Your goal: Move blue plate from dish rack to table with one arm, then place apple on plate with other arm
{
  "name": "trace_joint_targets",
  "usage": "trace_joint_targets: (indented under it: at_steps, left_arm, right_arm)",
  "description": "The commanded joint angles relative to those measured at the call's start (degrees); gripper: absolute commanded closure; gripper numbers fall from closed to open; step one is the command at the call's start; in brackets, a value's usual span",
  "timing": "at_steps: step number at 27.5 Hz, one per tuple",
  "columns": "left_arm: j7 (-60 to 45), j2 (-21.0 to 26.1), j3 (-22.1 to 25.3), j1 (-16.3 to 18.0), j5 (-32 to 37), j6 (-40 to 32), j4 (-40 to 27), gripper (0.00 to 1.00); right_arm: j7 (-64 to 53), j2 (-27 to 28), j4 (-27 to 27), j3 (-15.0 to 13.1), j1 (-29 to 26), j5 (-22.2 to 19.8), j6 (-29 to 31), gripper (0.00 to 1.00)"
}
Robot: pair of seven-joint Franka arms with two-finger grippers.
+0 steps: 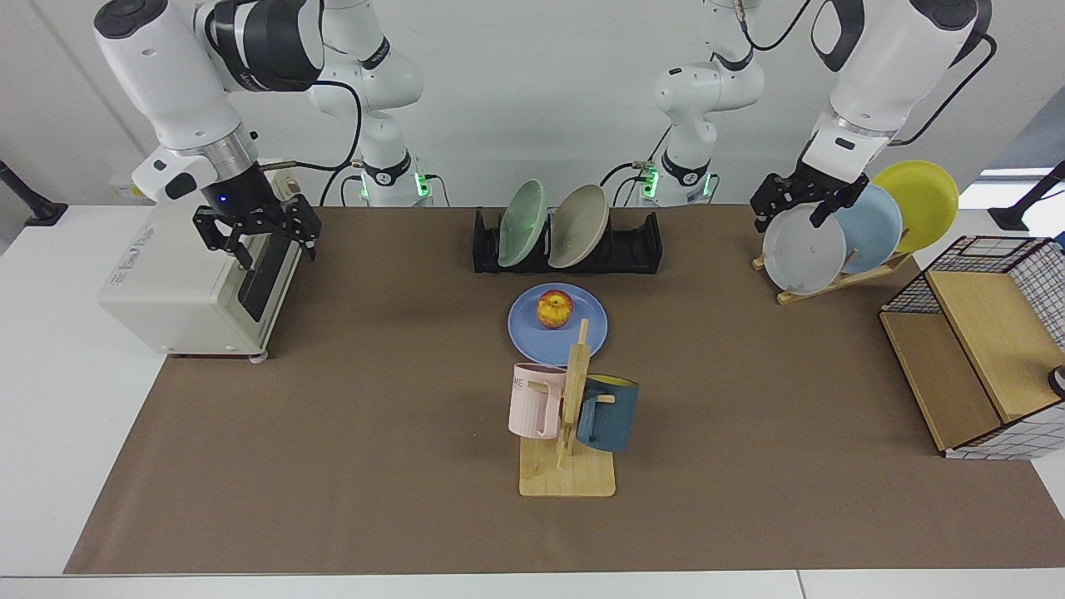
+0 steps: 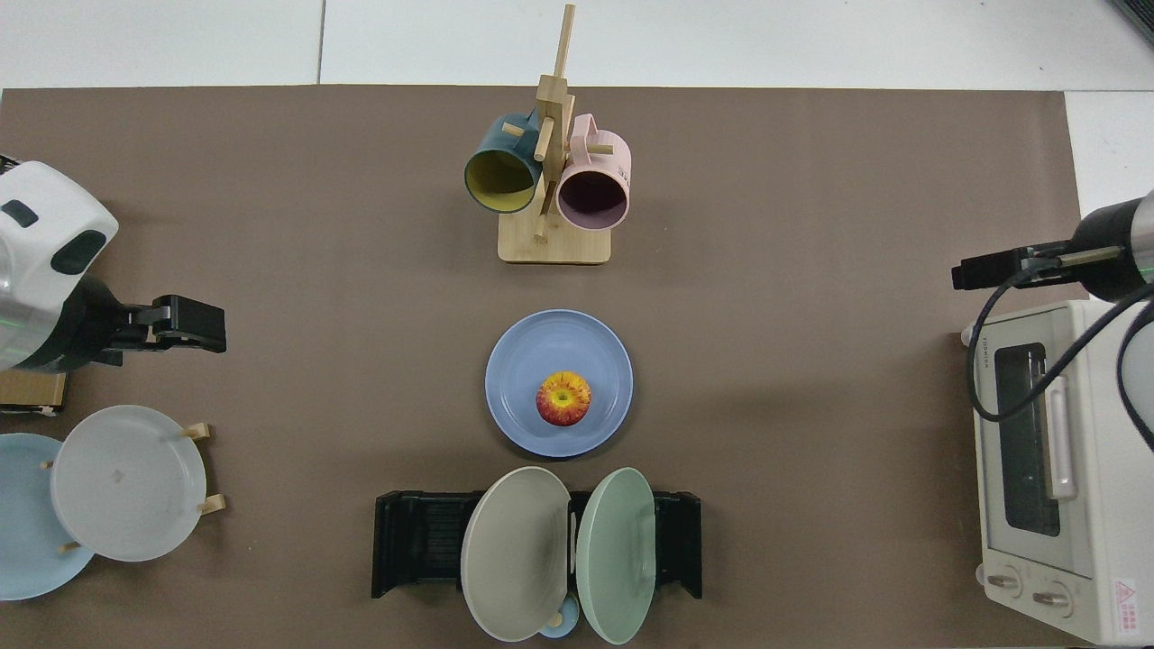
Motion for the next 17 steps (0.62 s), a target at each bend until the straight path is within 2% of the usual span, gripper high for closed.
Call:
trace_joint_targets:
  at_steps: [1, 5, 10, 14, 17]
  left_arm:
    - [0.25, -0.07, 0.71, -1.22, -0.3, 0.42, 0.24, 0.0]
    - [0.25, -0.07, 2.29, -2.89, -0.3, 1.04, 0.15, 0.0]
    - [0.25, 0.02, 2.83, -3.42, -0.3, 1.13, 0.15, 0.0]
    - [0.16, 0.02, 3.35, -4.03, -0.22, 1.13, 0.15, 0.0]
    - [0.16, 0.02, 5.19, -5.87, -0.21, 1.13, 0.06, 0.0]
  right_arm:
    - [1.61, -0.38, -0.59, 0.84, 0.14, -2.56, -1.04, 0.0]
    - [4.43, -0.38, -0.5, 2.24, -1.78, -2.38, -2.53, 0.0]
    - [4.52, -0.21, 0.28, 6.46, -5.48, -2.38, -4.2, 0.0]
    - [5.66, 0.32, 1.52, 6.9, -6.45, -1.94, -4.65, 0.0]
    - [6.27, 0.32, 1.61, 7.16, -6.71, -2.38, -4.73, 0.0]
